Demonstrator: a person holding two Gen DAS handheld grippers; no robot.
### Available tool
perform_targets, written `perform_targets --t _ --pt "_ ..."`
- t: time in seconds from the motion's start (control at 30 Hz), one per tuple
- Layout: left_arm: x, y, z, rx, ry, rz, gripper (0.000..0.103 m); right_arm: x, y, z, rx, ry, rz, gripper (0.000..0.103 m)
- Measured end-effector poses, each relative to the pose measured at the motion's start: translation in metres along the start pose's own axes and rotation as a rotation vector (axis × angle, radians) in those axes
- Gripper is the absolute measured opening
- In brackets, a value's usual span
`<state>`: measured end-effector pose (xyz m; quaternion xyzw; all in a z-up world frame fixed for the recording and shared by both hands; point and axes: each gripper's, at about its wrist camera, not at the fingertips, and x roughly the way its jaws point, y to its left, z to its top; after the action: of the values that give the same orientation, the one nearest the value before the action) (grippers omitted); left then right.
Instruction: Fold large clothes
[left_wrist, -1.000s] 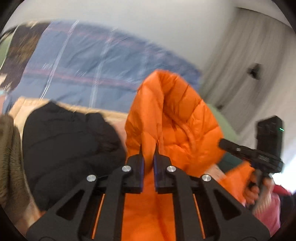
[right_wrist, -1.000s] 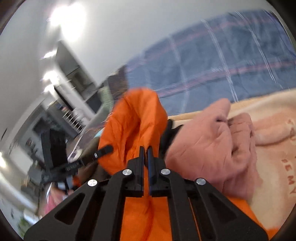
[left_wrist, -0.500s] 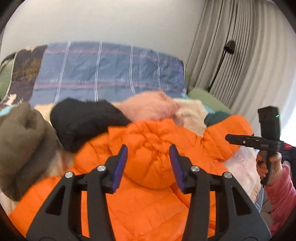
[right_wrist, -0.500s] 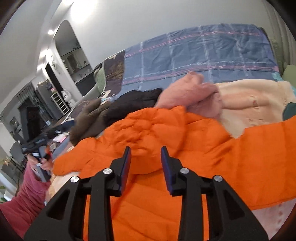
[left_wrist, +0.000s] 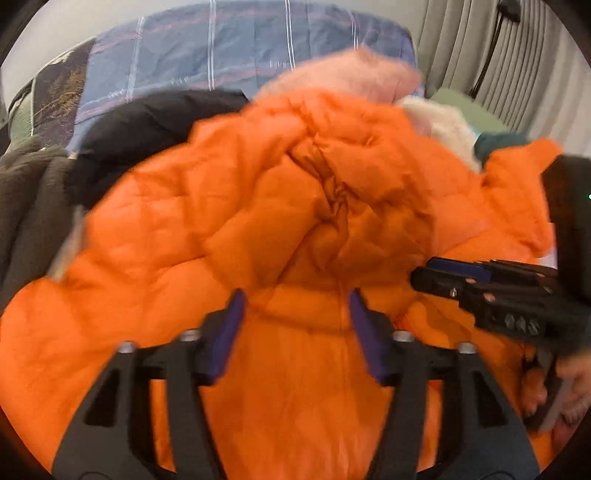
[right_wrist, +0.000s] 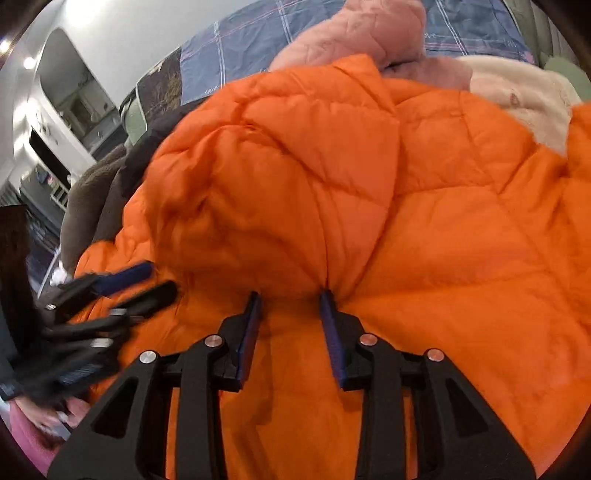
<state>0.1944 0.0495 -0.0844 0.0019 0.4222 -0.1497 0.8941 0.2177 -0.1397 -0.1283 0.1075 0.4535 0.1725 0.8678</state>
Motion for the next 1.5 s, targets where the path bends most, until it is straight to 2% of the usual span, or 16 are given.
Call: perform_targets --t 0.03,0.13,0.2,0.3,0.47,0.6,0.67,0.83,1.03,1.1,1.13,1.2,1.23,1.27,1.33,1.5 --pt "-0.016 0.009 -0.006 -0.019 -0.032 -0.005 0.075 -0.014 0.004 0.002 -0.019 -0.03 -0.002 0.035" --pt "-0.067 0.045 -0.035 -0.107 -0.105 -0.01 0.077 -0.046 0.018 0.01 -0.066 -0.121 0.015 0.041" --pt "-0.093 0.076 -0.062 -0.222 -0.131 0.005 0.077 -0.051 0.028 0.016 -0.081 -0.151 0.031 0.047" --pt "-0.123 0.12 -0.11 -0.411 -0.142 0.017 0.077 -0.038 0.051 0.026 -0.12 -0.153 0.02 0.048" --pt "-0.164 0.166 -0.191 -0.628 -0.159 0.064 0.075 0.003 0.06 0.04 -0.075 -0.157 -0.034 0.051" --pt "-0.174 0.198 -0.227 -0.754 -0.15 0.097 0.076 0.082 0.038 0.034 -0.007 -0.033 -0.134 0.06" --pt "-0.178 0.218 -0.243 -0.832 -0.165 0.106 0.076 0.083 0.043 0.031 -0.046 -0.077 -0.147 0.062" --pt "-0.176 0.265 -0.268 -1.025 -0.178 0.147 0.078 0.083 0.047 0.03 -0.074 -0.088 -0.157 0.064" --pt "-0.172 0.295 -0.286 -1.249 -0.257 0.084 0.078 0.084 0.047 0.029 -0.079 -0.099 -0.145 0.068" --pt "-0.176 0.303 -0.29 -1.307 -0.307 0.102 0.074 0.083 0.051 0.026 -0.082 -0.101 -0.141 0.069" --pt "-0.177 0.308 -0.29 -1.332 -0.332 0.12 0.066 0.084 0.051 0.026 -0.082 -0.103 -0.14 0.069" --pt "-0.179 0.315 -0.291 -1.349 -0.363 0.171 0.041 0.081 0.046 0.022 -0.081 -0.106 -0.136 0.069" --pt "-0.179 0.318 -0.288 -1.334 -0.358 0.186 0.016 0.08 0.045 0.021 -0.081 -0.108 -0.135 0.069" --pt "-0.179 0.32 -0.283 -1.322 -0.354 0.186 0.006 0.081 0.045 0.021 -0.082 -0.107 -0.135 0.069" --pt "-0.189 0.312 -0.261 -1.252 -0.39 0.167 0.005 0.08 0.045 0.021 -0.083 -0.108 -0.135 0.07" --pt "-0.23 0.235 -0.145 -0.839 -0.527 0.13 0.004 0.078 0.048 0.021 -0.083 -0.103 -0.142 0.07"
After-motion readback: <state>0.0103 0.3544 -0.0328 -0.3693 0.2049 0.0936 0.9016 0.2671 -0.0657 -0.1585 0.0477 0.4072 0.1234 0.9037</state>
